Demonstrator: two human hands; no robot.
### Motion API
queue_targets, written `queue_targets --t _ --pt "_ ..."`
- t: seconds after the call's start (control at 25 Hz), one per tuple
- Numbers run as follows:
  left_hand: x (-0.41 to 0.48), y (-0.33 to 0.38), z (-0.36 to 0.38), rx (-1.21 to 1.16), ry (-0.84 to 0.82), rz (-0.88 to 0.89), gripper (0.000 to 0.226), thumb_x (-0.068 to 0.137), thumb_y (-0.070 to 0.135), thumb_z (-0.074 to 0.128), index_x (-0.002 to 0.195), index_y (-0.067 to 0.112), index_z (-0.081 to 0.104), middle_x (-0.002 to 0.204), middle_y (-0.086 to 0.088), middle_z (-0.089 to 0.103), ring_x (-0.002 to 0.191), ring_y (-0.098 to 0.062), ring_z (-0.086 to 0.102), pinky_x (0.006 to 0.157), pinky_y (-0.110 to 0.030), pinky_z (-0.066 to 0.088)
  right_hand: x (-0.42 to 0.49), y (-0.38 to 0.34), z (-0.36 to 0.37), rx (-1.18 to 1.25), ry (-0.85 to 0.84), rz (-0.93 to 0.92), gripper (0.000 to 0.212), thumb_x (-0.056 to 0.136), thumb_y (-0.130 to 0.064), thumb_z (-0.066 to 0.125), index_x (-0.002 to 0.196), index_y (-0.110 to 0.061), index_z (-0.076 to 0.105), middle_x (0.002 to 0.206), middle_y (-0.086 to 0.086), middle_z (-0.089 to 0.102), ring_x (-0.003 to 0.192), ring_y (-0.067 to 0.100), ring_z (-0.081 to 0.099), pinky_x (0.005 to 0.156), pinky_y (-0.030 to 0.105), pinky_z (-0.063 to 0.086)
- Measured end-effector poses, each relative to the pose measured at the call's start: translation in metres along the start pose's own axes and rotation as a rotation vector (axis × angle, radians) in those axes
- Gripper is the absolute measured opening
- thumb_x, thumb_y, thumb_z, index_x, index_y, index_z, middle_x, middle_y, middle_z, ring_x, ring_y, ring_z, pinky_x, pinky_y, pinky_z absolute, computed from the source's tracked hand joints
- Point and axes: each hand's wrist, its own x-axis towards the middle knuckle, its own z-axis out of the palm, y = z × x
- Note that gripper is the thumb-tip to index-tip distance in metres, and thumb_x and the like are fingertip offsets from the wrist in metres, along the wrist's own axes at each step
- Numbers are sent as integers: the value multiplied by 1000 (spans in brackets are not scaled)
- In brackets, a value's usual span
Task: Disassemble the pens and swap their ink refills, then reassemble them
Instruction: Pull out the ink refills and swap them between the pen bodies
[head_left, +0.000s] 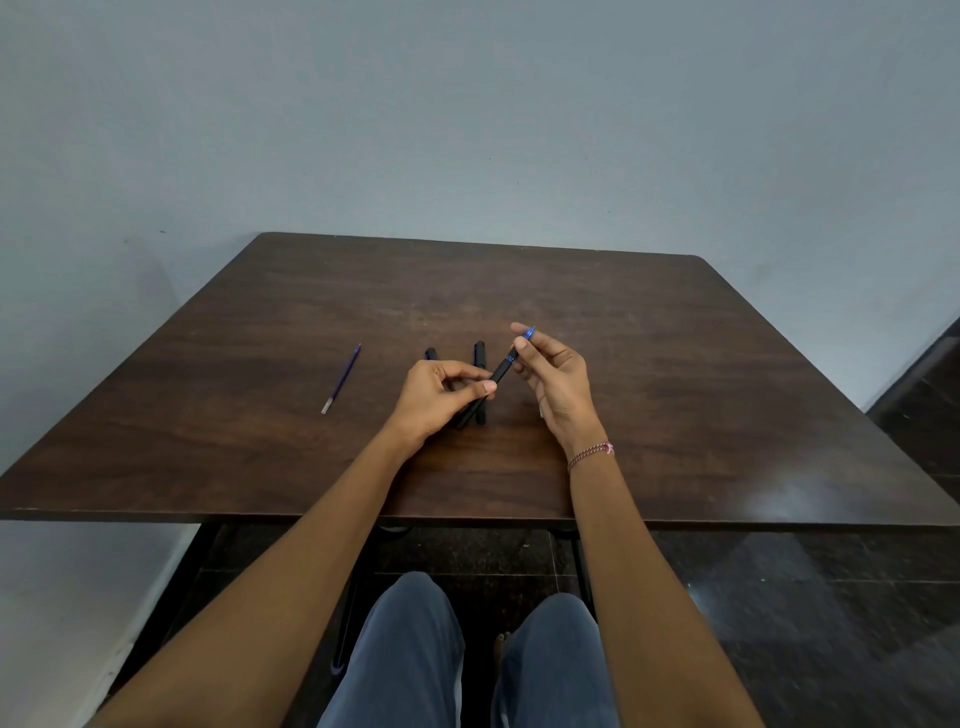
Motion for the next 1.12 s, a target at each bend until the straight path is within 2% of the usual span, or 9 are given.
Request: queue_targets --t 0.12,0.24,0.4,0.64,0.88,1.0,1.12 --pt "0 1 0 -2 -17 -2 13 78 16 77 86 24 72 72 6 74 72 -4 70 66 -10 50 -1 1 2 -89 27 -23 13 85 -13 69 89 -23 74 84 -9 71 74 2 60 74 20 51" --pt "0 0 0 -16 -11 -15 13 78 14 76 85 24 72 69 8 74 68 0 68 63 -8 47 0 -1 3 -13 28 -16 15 93 -17 59 94 -20 73 90 -6 73 83 5 64 79 23 52" --pt "0 1 0 -33 -9 -28 13 78 13 76 85 24 72 71 7 74 71 -3 70 65 -10 49 -2 -6 -1 122 -58 -9 34 97 0 36 112 -10 65 99 10 73 96 19 69 83 27 55" --pt "0 1 0 -9 -4 -30 12 79 15 76 86 24 72 74 5 74 71 -2 69 65 -9 49 -4 -6 1 94 -50 -26 30 94 3 49 112 -15 65 91 4 75 93 15 70 80 24 56" --pt "0 2 -1 19 -19 -21 12 78 16 76 85 25 72 68 10 73 63 4 65 60 -6 45 -2 -3 1 -39 18 12 27 84 -7 68 106 -23 69 86 -4 65 83 6 63 74 20 54" --pt "0 1 -1 29 -30 -16 12 78 17 77 85 26 72 69 10 73 64 4 65 61 -6 45 -2 -2 1 -118 33 -1 23 85 -12 69 105 -23 68 85 -4 63 77 4 61 72 21 53" --pt "1 1 -1 10 -8 -27 14 77 16 77 84 27 72 71 7 74 67 -1 68 62 -8 48 -1 -2 3 -59 71 9 19 94 -21 56 111 -18 65 90 0 67 83 10 64 81 29 54"
